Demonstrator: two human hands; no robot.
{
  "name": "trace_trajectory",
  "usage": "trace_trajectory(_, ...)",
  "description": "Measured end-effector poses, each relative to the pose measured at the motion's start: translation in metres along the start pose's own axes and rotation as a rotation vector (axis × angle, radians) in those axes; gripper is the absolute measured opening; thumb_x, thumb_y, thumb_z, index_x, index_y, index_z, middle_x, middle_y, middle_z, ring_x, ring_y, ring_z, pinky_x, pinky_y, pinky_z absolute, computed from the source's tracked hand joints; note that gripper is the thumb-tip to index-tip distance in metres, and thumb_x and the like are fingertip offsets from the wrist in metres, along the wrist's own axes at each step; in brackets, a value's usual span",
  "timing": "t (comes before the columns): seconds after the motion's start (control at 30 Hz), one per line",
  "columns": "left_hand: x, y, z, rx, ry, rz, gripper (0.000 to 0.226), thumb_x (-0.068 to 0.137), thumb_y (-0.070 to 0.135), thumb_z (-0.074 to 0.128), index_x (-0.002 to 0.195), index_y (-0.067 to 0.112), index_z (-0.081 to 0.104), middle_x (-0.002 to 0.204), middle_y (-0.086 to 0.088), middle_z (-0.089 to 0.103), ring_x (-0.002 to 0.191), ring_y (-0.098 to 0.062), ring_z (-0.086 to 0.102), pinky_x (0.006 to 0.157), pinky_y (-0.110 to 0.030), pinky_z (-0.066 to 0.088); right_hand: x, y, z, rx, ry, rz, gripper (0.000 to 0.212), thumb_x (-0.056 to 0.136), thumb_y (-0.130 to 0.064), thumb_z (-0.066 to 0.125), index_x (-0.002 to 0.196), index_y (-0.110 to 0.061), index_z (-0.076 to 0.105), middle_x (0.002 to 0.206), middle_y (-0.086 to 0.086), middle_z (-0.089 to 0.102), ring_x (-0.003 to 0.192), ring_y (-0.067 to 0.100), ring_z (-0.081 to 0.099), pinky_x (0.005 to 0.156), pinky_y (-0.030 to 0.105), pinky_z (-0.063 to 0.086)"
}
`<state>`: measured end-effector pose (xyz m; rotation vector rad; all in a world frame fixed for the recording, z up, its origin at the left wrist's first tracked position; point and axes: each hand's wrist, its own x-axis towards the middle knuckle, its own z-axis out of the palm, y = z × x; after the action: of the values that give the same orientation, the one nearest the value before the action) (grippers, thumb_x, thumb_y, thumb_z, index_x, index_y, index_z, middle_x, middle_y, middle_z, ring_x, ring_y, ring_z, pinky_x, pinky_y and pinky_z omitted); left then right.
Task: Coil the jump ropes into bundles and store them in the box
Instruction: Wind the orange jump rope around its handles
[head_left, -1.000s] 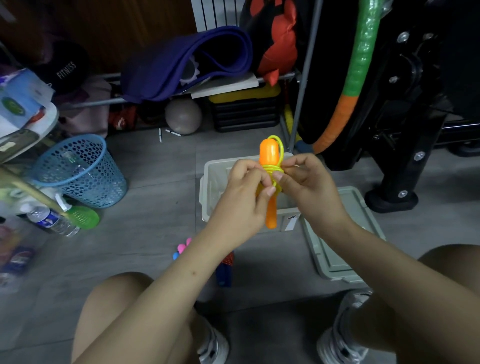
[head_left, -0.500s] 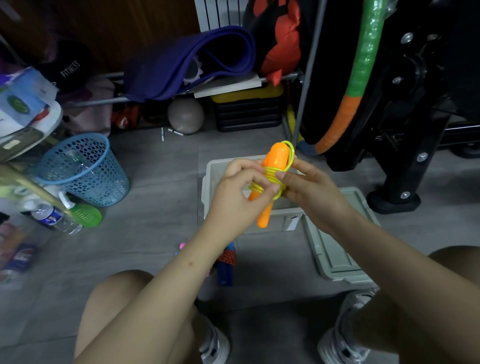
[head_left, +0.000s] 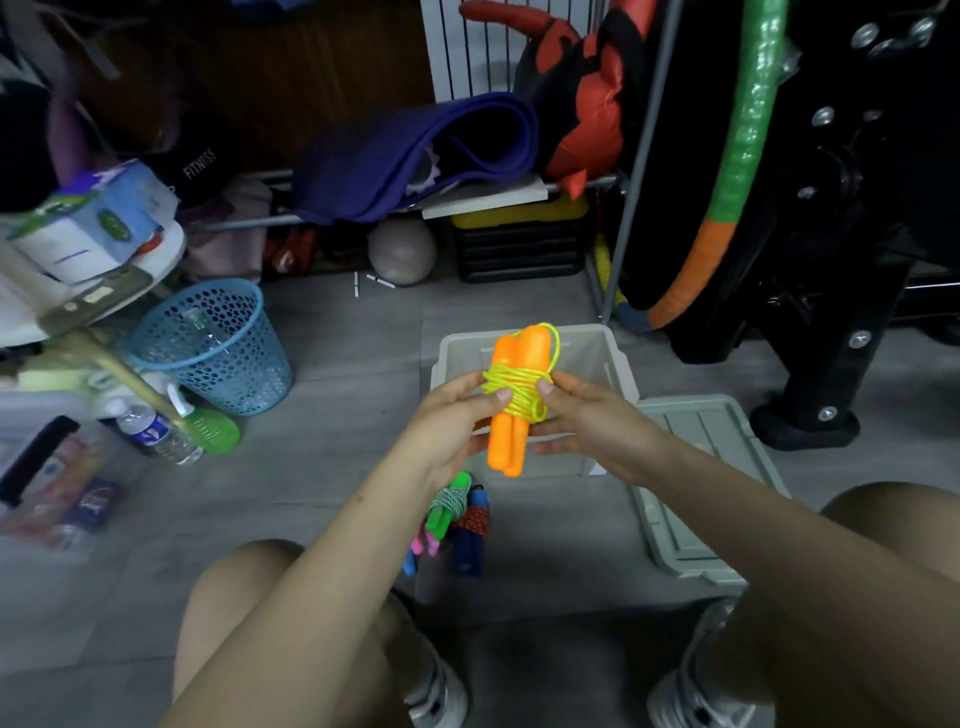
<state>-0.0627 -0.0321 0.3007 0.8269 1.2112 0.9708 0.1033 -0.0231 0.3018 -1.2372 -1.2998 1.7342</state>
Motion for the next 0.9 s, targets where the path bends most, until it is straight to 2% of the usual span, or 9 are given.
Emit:
trace_trajectory(0.1, -0.015, 0.0, -0.009, -0.068, -0.046, -0.003, 0.019, 0.09, 0.005, 0.056, 0.107, 0.011, 0.061, 0.097, -0.007, 0.069, 0.085, -0.018, 0.067, 0.077, -0.032, 0.054, -0.003, -0.003, 0.014, 0.021, 0.018, 0.028, 0.038, 0.096, -0.026, 0.051, 0.129, -0.008, 0.048, 0.117, 0.015, 0.063, 0.1, 0.029, 0.064, 0.089, 0.04, 0.052)
trace_trajectory(0.17, -0.022, 0.001, -0.018, -0.112, -0.048, -0.005, 0.015, 0.092, 0.005, 0.053, 0.104, 0.01, 0.06, 0.093, -0.005, 0.069, 0.078, -0.014, 0.068, 0.073, -0.028, 0.056, -0.003, -0.007, 0.023, 0.065, -0.037, 0.071, 0.037, 0.095, -0.028, 0.052, 0.127, -0.009, 0.049, 0.116, 0.013, 0.064, 0.103, 0.029, 0.064, 0.093, 0.041, 0.051)
trace_trajectory(0.37, -0.018, -0.011, -0.049, -0.132, 0.028, -0.057, 0.018, 0.094, 0.012, 0.053, 0.112, 0.009, 0.057, 0.094, -0.007, 0.067, 0.082, -0.019, 0.066, 0.068, -0.029, 0.058, 0.019, 0.007, 0.06, 0.235, -0.032, 0.216, 0.03, 0.094, -0.032, 0.054, 0.118, -0.014, 0.05, 0.103, 0.007, 0.062, 0.09, 0.022, 0.063, 0.078, 0.034, 0.053)
trace_trajectory(0.47, 0.001, -0.035, -0.066, -0.139, 0.085, -0.149, 0.016, 0.097, 0.018, 0.049, 0.109, 0.014, 0.058, 0.092, -0.004, 0.064, 0.081, -0.018, 0.064, 0.071, -0.031, 0.056, 0.043, 0.034, 0.071, 0.226, 0.03, 0.274, 0.03, 0.094, -0.032, 0.053, 0.119, -0.015, 0.049, 0.111, 0.009, 0.061, 0.098, 0.026, 0.061, 0.094, 0.041, 0.048)
trace_trajectory(0.53, 0.017, -0.058, -0.077, -0.159, 0.124, -0.208, 0.017, 0.098, 0.021, 0.049, 0.112, 0.017, 0.057, 0.091, -0.002, 0.063, 0.081, -0.016, 0.061, 0.073, -0.031, 0.053, 0.061, 0.058, 0.075, 0.238, 0.052, 0.317, 0.028, 0.095, -0.03, 0.053, 0.119, -0.017, 0.049, 0.108, 0.006, 0.061, 0.096, 0.024, 0.061, 0.099, 0.042, 0.045)
trace_trajectory(0.7, 0.062, -0.132, -0.099, -0.23, 0.332, -0.333, 0.022, 0.094, 0.026, 0.054, 0.114, 0.016, 0.058, 0.092, -0.002, 0.061, 0.076, -0.016, 0.06, 0.058, -0.026, 0.048, 0.105, 0.131, 0.079, 0.273, 0.105, 0.446, 0.012, 0.096, -0.027, 0.051, 0.107, -0.024, 0.05, 0.097, -0.004, 0.061, 0.085, 0.015, 0.058, 0.089, 0.036, 0.042)
trace_trajectory(0.8, 0.085, -0.179, -0.118, -0.158, 0.536, -0.352, 0.014, 0.092, 0.027, 0.054, 0.097, 0.015, 0.057, 0.079, -0.001, 0.055, 0.063, -0.015, 0.055, 0.042, -0.021, 0.044, 0.129, 0.178, 0.079, 0.222, 0.139, 0.506, 0.009, 0.095, -0.022, 0.052, 0.104, -0.022, 0.05, 0.096, -0.002, 0.06, 0.08, 0.011, 0.057, 0.076, 0.031, 0.045)
trace_trajectory(0.87, 0.096, -0.207, -0.128, 0.039, 0.642, -0.357, 0.011, 0.096, 0.026, 0.047, 0.097, 0.02, 0.056, 0.083, 0.002, 0.056, 0.072, -0.016, 0.057, 0.049, -0.021, 0.05, 0.141, 0.206, 0.077, 0.184, 0.177, 0.546, 0.005, 0.095, -0.019, 0.052, 0.099, -0.02, 0.05, 0.095, 0.0, 0.06, 0.078, 0.011, 0.057, 0.067, 0.027, 0.045)
trace_trajectory(0.9, 0.102, -0.221, -0.133, 0.188, 0.672, -0.35, 0.017, 0.096, 0.028, 0.046, 0.103, 0.017, 0.057, 0.09, -0.002, 0.059, 0.082, -0.02, 0.06, 0.059, -0.024, 0.055, 0.145, 0.219, 0.075, 0.163, 0.193, 0.564, 0.007, 0.095, -0.019, 0.053, 0.101, -0.018, 0.051, 0.097, 0.002, 0.06, 0.081, 0.013, 0.058, 0.069, 0.028, 0.046)
